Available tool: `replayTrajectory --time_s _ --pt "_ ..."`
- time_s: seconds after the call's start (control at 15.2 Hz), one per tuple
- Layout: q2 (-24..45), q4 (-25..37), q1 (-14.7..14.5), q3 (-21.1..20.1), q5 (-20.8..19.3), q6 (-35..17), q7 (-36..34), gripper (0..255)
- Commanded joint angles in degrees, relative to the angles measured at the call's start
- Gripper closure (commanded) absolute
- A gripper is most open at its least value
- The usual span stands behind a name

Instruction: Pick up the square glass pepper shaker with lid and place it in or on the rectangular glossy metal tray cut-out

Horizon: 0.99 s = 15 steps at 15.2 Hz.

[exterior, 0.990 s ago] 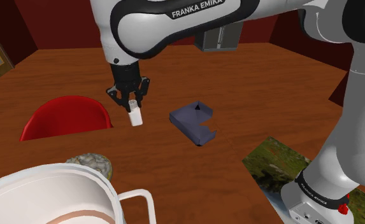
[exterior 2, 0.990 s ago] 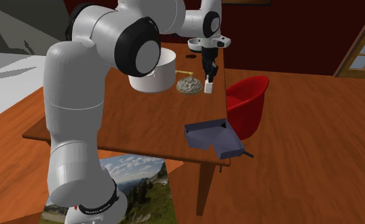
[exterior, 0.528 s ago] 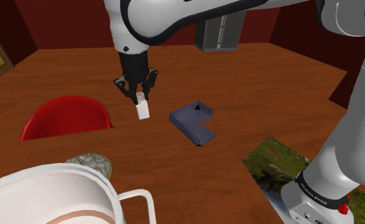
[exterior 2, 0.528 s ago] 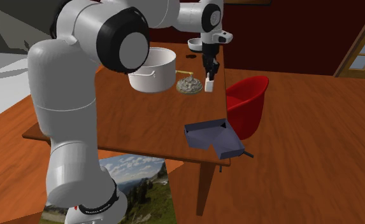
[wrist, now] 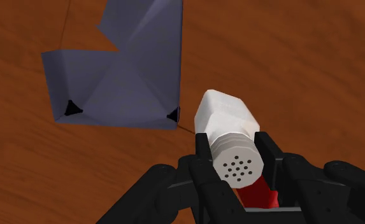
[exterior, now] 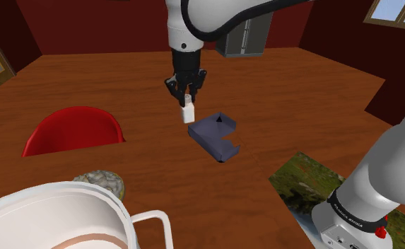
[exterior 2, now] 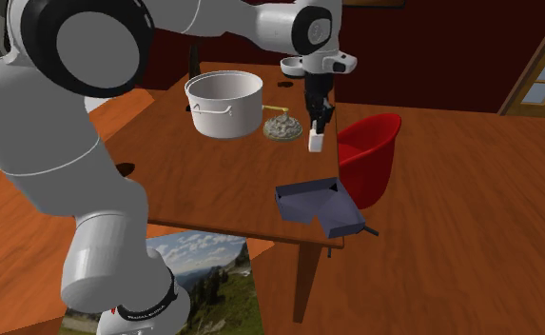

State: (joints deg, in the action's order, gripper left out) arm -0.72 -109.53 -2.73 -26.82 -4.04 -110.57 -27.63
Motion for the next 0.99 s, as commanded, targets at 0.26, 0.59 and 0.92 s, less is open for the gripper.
replayTrajectory --time_s 0.26,0.59,0.92 --pt "-10.5 -9.3 3.2 5.0 4.5 -0.3 10.0 255" --pt "-17.5 -15.2 5.2 10.0 5.9 0.5 17.9 255" --pt "-16.9 -18.6 5.1 9.8 5.8 -3.4 17.6 255"
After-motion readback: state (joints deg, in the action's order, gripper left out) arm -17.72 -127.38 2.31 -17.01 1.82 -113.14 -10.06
